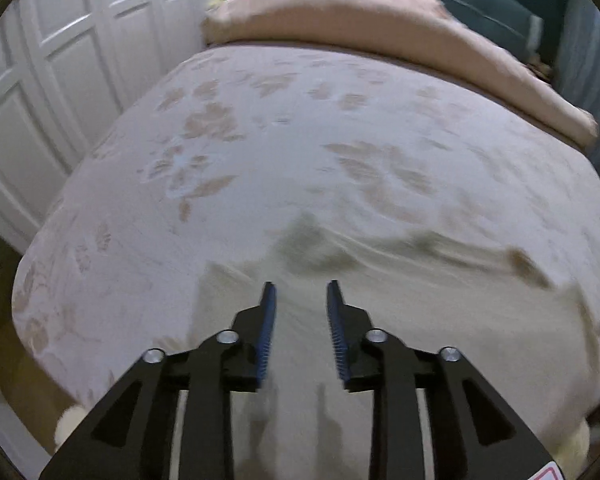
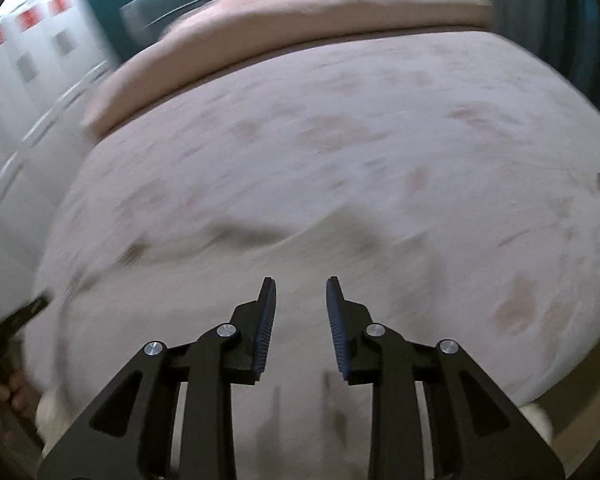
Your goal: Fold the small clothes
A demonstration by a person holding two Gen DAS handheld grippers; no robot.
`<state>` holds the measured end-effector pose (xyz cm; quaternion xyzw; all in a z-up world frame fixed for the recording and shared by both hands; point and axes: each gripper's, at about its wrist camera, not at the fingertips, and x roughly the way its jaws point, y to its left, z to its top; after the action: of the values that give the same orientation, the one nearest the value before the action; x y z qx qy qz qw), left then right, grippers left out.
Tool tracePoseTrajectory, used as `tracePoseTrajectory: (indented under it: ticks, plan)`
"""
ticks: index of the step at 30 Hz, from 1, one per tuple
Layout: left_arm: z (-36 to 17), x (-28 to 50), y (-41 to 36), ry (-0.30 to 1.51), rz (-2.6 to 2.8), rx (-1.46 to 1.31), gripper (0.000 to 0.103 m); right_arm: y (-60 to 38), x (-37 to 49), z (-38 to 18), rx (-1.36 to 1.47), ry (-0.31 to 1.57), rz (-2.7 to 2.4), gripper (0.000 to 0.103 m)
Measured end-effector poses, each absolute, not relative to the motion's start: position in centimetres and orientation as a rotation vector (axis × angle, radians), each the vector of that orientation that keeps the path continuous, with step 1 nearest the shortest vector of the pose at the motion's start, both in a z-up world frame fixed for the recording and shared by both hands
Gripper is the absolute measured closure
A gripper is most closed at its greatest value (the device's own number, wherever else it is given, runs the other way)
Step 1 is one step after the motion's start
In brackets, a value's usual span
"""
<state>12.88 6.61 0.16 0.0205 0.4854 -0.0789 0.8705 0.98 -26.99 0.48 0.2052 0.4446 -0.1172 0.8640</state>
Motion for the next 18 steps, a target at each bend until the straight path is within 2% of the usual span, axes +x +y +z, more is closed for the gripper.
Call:
tracePoseTrajectory:
  ticks: [1,6,9,12,16,18]
  plan:
    - [0.1,11.3,5.5,1.029,-0.202,0.046,0.067,-24.8,0.9,0.2,0.412,0.951,-0.196,0.077]
    - [-5.1,6.2,1.6,1.189,-0.26,0.155,0.067,-16.5,0.9,-5.9,0.27,1.143,-0.067,0.078]
    - [-5.9,4.2,1.2,1.139,-0.244,0.242,0.065,-15.3,0.5,-4.3,0.185,1.116,-0.082,0.078]
    - [-5.8,4.0,1.4,1.147,-0.241,0.245,0.065,-15.9,0.0,-1.9,0.25,1.062,-0.052,0.078]
    - [-5.9,3.6,1.7,1.154,-0.233,0.218,0.064,-15.1,0.0,-5.3,0.205,1.16,-0.076,0.078]
    - [-5.8,3.3,2.0,1.153,-0.233,0.224,0.064,-14.5,-0.7,-5.8,0.184,1.139,-0.088,0.078]
